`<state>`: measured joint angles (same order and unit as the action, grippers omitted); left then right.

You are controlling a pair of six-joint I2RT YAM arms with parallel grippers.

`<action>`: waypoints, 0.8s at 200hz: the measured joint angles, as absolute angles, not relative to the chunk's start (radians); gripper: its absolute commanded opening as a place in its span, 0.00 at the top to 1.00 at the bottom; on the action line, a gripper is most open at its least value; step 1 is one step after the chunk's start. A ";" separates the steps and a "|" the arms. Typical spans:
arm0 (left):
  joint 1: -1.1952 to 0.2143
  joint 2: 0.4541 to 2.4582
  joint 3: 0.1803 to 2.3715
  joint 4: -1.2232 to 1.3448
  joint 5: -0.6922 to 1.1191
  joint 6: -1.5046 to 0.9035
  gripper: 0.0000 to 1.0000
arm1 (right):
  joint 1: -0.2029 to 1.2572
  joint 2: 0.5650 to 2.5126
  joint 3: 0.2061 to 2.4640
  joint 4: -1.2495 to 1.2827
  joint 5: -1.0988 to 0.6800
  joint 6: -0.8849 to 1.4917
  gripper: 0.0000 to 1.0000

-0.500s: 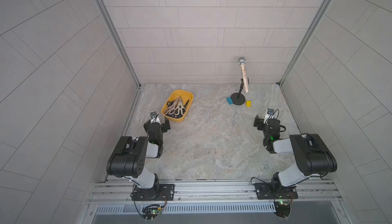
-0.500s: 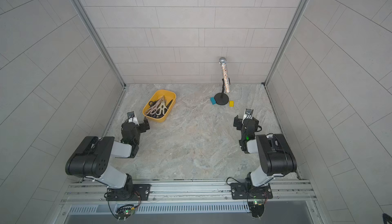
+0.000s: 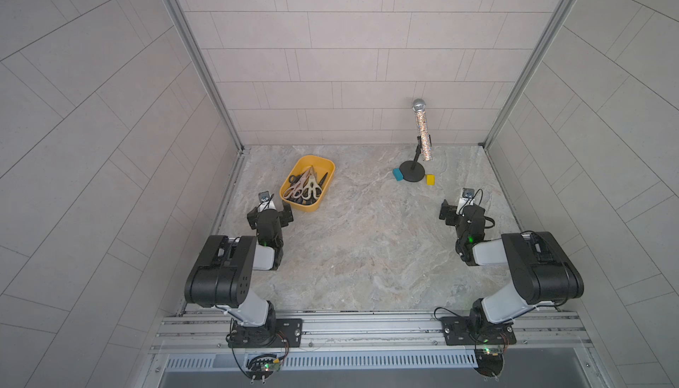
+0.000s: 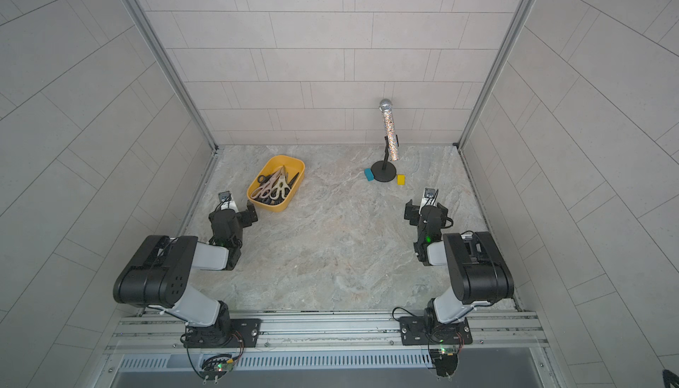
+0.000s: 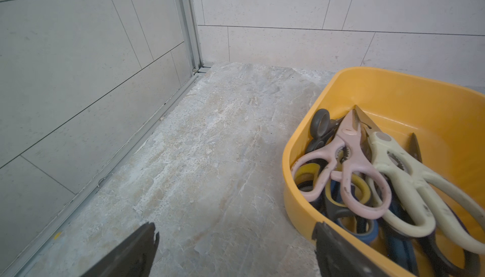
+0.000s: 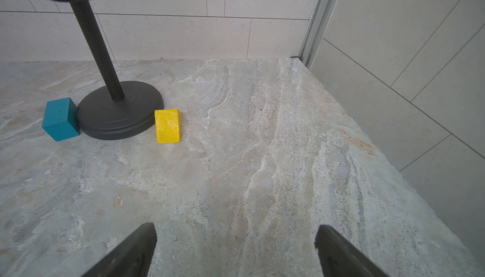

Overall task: Take the scissors out of the storage box
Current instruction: Move the storage box to the center of the board.

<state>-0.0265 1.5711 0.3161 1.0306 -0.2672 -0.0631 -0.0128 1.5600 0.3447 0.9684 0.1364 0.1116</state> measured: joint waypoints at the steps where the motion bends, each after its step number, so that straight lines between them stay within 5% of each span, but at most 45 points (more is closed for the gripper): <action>1: -0.027 1.571 0.316 1.030 -0.268 -0.063 0.00 | -0.013 1.560 0.345 0.968 0.136 0.112 0.00; 104: -0.041 1.563 0.359 0.951 -0.284 -0.057 0.00 | -0.012 1.549 0.345 0.959 0.136 0.109 0.02; 160: -0.079 1.298 0.509 0.555 -0.315 -0.061 0.00 | 0.045 1.252 0.495 0.574 0.223 0.163 0.05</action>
